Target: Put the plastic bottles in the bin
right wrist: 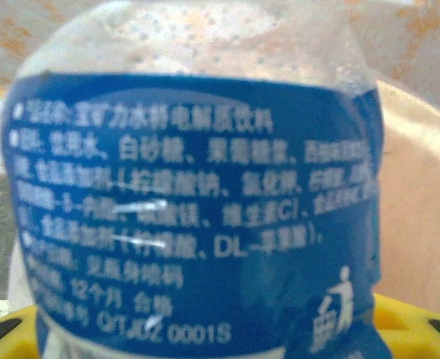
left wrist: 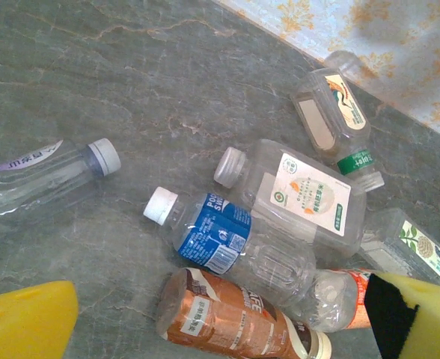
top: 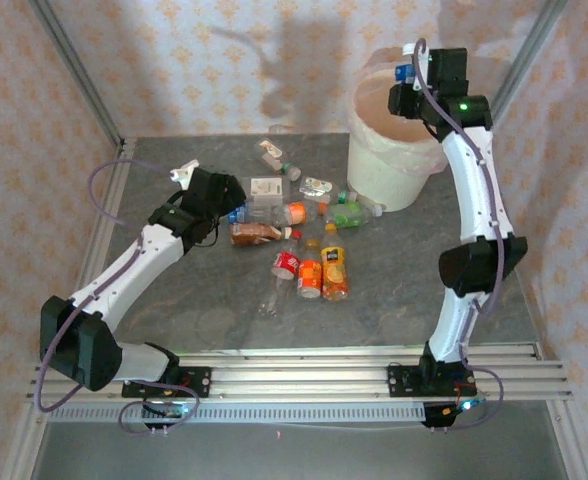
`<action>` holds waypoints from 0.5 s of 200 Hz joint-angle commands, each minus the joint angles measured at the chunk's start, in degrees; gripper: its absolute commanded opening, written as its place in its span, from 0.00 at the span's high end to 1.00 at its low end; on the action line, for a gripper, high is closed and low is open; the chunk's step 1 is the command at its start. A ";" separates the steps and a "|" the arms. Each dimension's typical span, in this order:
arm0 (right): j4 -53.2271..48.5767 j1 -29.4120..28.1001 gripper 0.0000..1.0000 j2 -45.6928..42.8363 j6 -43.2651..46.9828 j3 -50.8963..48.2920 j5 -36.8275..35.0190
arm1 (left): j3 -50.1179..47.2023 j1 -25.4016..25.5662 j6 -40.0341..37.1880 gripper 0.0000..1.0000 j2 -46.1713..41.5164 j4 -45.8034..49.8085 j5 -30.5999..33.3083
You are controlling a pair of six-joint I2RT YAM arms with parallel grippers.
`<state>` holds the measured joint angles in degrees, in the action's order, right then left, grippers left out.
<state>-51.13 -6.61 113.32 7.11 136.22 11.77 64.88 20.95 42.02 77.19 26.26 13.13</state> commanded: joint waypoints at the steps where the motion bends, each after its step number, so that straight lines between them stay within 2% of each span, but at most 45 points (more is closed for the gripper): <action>1: -10.74 0.03 0.48 6.92 -3.96 8.97 -3.66 | -0.17 -0.36 0.57 0.00 -2.02 1.47 3.16; 22: -14.48 0.02 0.48 11.75 -5.27 15.29 -5.14 | -0.84 -0.30 0.68 0.00 -2.63 2.18 3.89; 79: -11.14 -0.07 0.39 15.30 -8.50 13.89 -6.88 | -0.21 -0.56 0.17 0.00 -2.26 5.99 8.52; 100: -10.48 -0.05 0.32 15.16 -10.06 13.98 -8.40 | -0.28 -0.65 0.23 0.00 -2.33 6.17 9.17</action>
<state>-62.02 -6.59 128.88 -0.01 148.73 6.76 64.34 20.93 42.00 75.61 29.67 18.24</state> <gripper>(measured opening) 0.645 0.994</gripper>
